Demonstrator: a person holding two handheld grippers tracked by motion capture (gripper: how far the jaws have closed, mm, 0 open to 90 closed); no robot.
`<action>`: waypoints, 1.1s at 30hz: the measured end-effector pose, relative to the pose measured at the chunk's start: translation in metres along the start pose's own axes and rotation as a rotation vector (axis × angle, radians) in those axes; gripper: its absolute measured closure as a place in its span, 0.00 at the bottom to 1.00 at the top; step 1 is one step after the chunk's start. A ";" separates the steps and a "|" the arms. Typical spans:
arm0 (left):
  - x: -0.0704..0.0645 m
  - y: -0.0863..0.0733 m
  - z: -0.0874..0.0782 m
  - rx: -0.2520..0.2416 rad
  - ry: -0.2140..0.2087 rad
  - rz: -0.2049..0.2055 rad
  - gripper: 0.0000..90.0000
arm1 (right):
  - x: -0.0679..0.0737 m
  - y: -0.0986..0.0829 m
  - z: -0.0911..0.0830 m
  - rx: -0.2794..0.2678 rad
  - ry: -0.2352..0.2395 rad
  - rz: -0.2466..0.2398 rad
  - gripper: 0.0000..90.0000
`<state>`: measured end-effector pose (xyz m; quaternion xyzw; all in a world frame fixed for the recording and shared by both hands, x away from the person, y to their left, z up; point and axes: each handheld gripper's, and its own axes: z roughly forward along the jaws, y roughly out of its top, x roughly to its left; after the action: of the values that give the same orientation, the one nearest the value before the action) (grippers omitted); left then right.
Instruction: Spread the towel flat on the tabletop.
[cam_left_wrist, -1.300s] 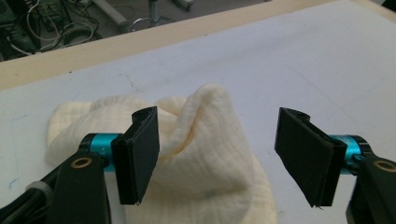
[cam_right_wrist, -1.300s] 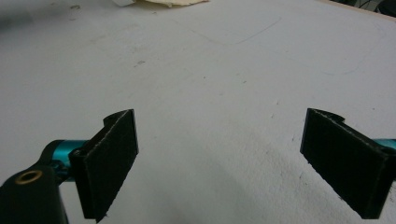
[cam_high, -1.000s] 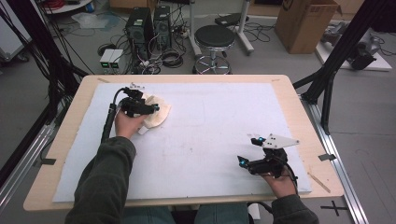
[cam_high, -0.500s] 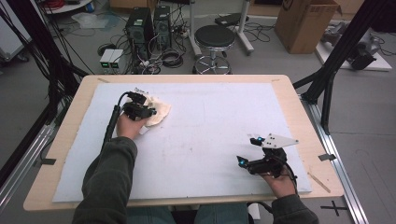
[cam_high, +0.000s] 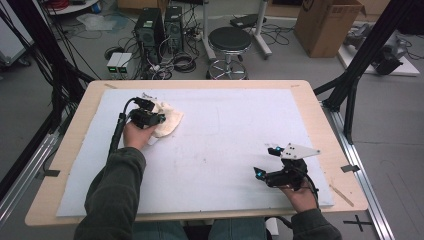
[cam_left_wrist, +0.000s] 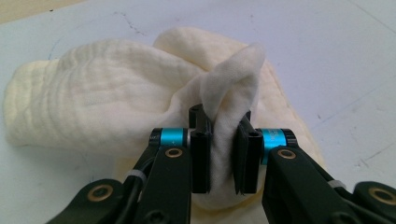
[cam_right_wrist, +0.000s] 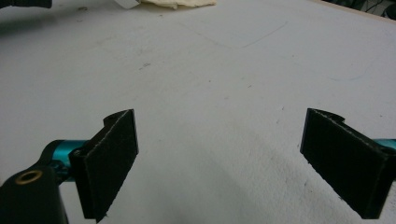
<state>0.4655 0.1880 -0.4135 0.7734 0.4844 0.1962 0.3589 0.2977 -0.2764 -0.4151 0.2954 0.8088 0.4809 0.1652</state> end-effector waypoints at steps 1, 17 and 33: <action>0.000 0.000 -0.002 -0.007 -0.003 0.003 0.88 | 0.000 0.000 0.000 -0.002 0.000 -0.002 0.12; -0.002 0.001 -0.022 -0.082 -0.042 -0.008 0.88 | 0.001 0.001 -0.002 -0.013 -0.005 -0.005 0.12; -0.003 0.003 -0.032 -0.128 -0.053 -0.015 0.88 | 0.000 0.001 -0.002 -0.013 -0.010 0.000 0.12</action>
<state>0.4450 0.1959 -0.3895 0.7499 0.4670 0.2036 0.4219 0.2965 -0.2774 -0.4131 0.2969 0.8048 0.4846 0.1712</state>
